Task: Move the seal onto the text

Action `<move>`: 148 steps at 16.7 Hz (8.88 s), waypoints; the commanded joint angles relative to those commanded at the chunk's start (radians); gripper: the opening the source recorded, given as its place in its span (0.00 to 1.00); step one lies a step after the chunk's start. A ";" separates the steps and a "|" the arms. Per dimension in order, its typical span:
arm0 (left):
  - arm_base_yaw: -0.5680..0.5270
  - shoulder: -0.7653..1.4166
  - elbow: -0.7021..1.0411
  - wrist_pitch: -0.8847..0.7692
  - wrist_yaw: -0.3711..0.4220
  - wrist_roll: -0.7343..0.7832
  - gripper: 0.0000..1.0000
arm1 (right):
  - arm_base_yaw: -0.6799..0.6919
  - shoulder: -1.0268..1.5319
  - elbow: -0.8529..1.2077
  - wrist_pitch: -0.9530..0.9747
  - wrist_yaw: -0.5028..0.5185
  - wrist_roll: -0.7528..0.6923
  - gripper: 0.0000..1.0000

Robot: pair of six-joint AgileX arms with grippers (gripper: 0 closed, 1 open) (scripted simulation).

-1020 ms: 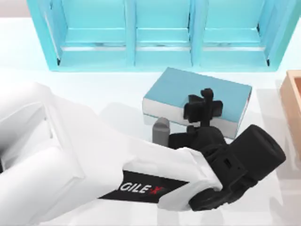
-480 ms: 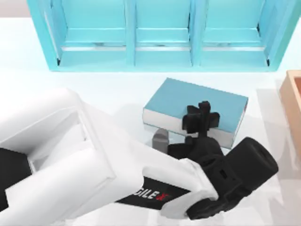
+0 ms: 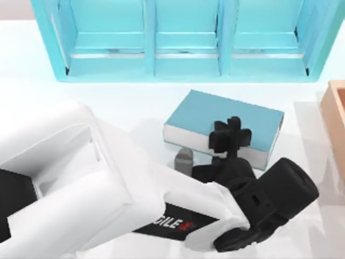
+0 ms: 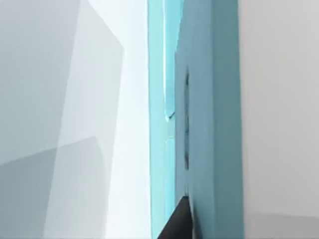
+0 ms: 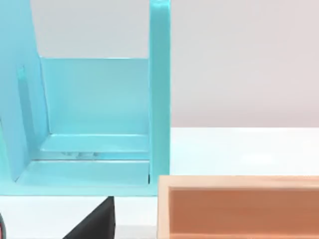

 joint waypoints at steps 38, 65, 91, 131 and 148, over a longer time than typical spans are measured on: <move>-0.383 0.035 0.202 -1.330 -0.120 -1.213 1.00 | 0.000 0.000 0.000 0.000 0.000 0.000 1.00; 0.667 -1.236 -0.554 -0.685 0.788 1.041 1.00 | 0.000 0.000 0.000 0.000 0.000 0.000 1.00; 1.156 -2.124 -1.148 -0.255 1.168 2.209 1.00 | -0.044 0.223 0.218 -0.183 0.004 -0.045 1.00; 1.156 -2.124 -1.148 -0.255 1.168 2.209 1.00 | -0.287 1.935 1.264 -0.893 0.002 -0.272 1.00; 1.156 -2.124 -1.148 -0.255 1.168 2.209 1.00 | -0.287 1.935 1.264 -0.893 0.002 -0.272 0.00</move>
